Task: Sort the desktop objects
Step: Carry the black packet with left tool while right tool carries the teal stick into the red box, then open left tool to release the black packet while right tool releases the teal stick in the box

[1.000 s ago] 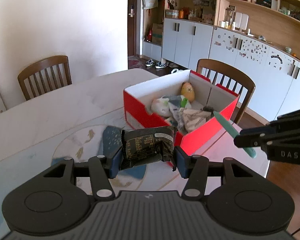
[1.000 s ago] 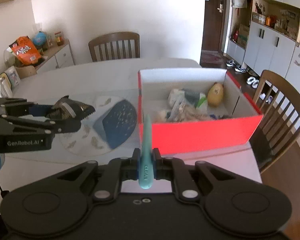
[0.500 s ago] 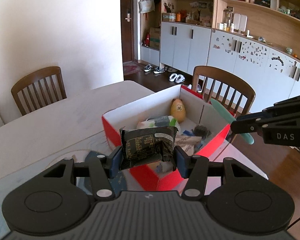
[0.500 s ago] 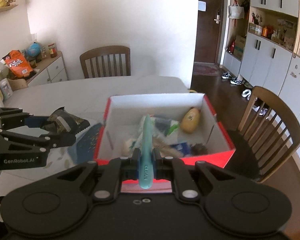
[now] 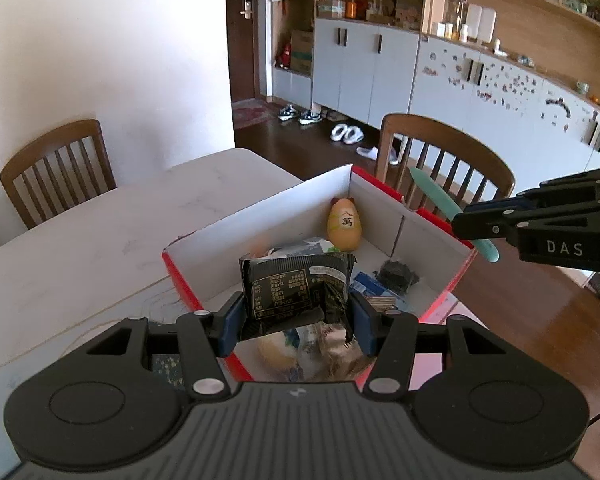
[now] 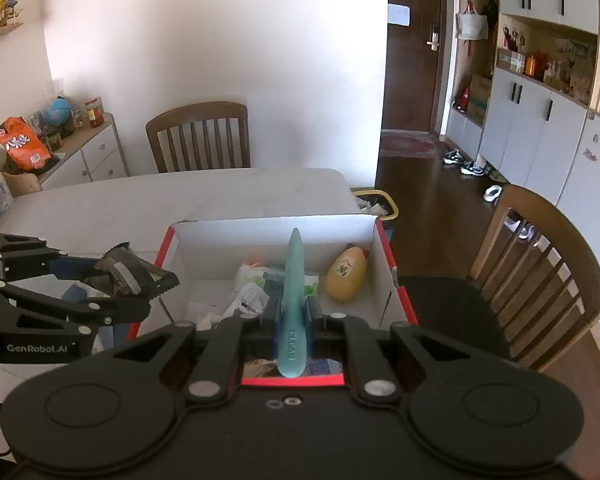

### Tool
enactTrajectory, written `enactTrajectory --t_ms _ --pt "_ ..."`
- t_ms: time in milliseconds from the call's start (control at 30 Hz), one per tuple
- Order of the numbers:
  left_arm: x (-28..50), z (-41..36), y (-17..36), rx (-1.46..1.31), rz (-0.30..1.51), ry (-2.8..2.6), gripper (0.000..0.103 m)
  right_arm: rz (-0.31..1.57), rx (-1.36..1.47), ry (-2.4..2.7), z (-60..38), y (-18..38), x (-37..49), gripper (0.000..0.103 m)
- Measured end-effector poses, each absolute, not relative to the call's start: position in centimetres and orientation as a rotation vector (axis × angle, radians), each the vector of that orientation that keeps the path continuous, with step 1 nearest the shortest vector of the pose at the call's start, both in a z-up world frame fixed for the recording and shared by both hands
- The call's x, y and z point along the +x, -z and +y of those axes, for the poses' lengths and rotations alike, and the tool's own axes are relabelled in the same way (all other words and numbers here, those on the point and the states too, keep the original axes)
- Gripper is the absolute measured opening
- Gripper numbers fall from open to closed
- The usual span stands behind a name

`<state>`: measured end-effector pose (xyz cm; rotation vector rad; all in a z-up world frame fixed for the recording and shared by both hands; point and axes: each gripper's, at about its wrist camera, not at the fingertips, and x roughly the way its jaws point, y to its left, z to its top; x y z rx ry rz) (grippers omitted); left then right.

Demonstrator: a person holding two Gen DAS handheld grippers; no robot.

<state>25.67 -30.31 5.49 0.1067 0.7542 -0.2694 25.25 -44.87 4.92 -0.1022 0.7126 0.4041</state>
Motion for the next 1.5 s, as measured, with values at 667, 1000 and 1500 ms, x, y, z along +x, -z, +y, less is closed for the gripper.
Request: enactTrajectory --t_ms 667,1000,1500 --pt "34.5 -32.3 -0.1 0.254 0.934 0.277 0.054 0.860 -0.140 -0.436 -44.8 0.4 32.3 0.011" --pt "35.8 -34.3 1.7 0.305 0.994 0.328 0.054 0.971 -0.124 -0.436 -44.1 3.7 34.5 0.011" --pt "36.1 -34.2 3.6 0.268 1.087 0.371 0.055 1.059 -0.144 -0.414 -43.3 6.5 34.9 0.016"
